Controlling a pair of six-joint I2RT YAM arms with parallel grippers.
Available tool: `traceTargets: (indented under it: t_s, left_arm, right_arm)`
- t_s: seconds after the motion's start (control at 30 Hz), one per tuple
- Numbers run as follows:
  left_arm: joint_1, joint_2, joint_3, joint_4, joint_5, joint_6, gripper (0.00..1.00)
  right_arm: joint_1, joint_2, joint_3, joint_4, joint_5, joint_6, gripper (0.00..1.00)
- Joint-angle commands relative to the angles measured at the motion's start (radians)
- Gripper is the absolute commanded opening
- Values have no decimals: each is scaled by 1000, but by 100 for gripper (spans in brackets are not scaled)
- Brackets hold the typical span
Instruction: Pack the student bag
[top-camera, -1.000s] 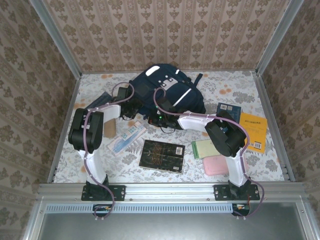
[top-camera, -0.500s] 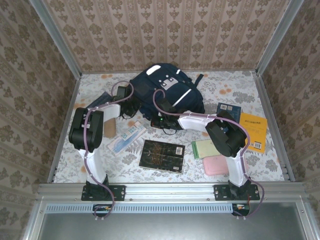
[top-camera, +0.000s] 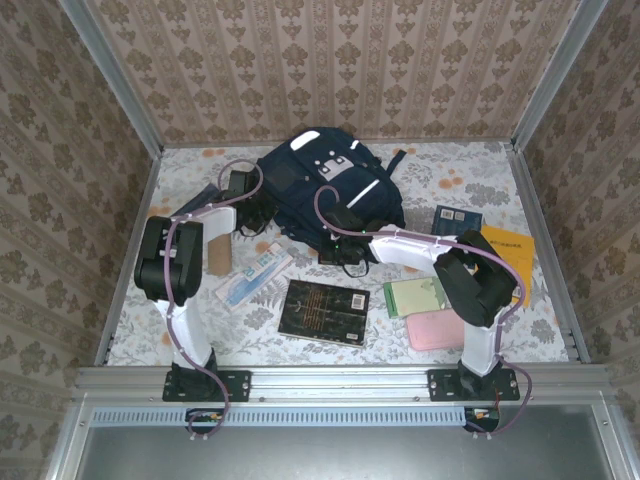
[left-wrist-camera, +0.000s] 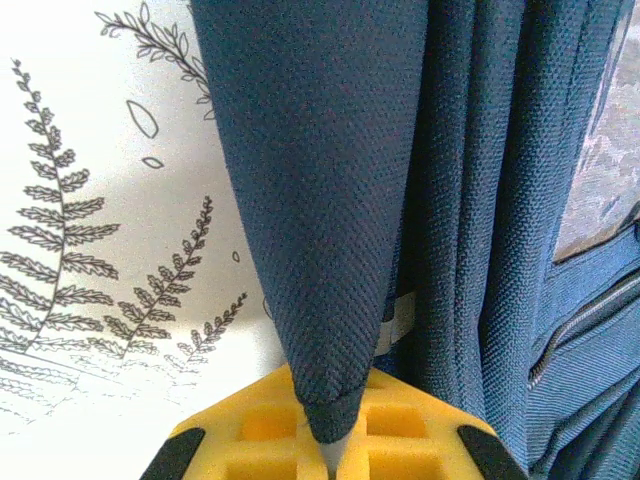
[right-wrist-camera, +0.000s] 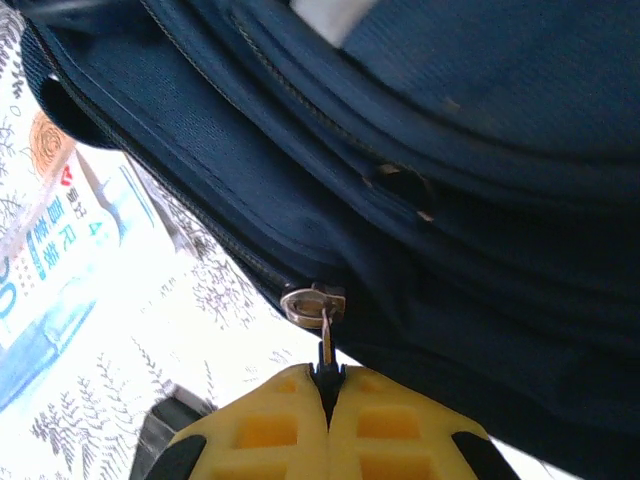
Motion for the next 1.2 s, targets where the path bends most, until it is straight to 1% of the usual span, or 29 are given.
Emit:
traceTargets:
  t_s: [0.0,0.13,0.33,0.47,0.57,0.67,0.73,0.83,0.9,0.97,1.03,1.1,1.17]
  left_arm:
    - [28,-31,33,-6,-68,35,0]
    - [28,-29,42,-19,-75,52,0]
    - [35,-26,56,-38,-78,64,0]
    - [35,-17,61,-38,-68,62,0]
    - [31,-5,88,-70,-67,89,0]
    - [19,10,130,-111,-72,121,0]
    - [6,19,158,-136,-78,139,0]
    - [-15,35,199,-160,-74,167,0]
    - [-35,46,237,-163,-66,206,1]
    - [-52,69,301,-195,-53,252,15]
    - [-59,105,383,-245,-18,290,36]
    - [-54,125,447,-308,-2,307,49]
    - [-47,111,475,-373,-23,306,57]
  right_arm:
    - [3,-91,-56,-134,55,-42,0]
    - [-9,-153,-112,-176,78,-60,0]
    - [-73,-244,-207,-214,86,-55,0]
    - [-126,-307,-253,-259,131,-49,0]
    - [-163,-349,-264,-319,201,-51,0]
    - [-200,-388,-288,-329,221,-55,0]
    - [-207,-407,-299,-315,189,-79,0]
    - [-197,-422,-308,-276,70,-135,0]
    - [-172,-444,-320,-216,-10,-164,0]
    - [-138,-463,-332,-182,-53,-175,0]
    - [-113,-508,-336,-157,-88,-171,0]
    - [-107,-517,-334,-144,-108,-154,0]
    - [-105,-514,-327,-124,-135,-140,0]
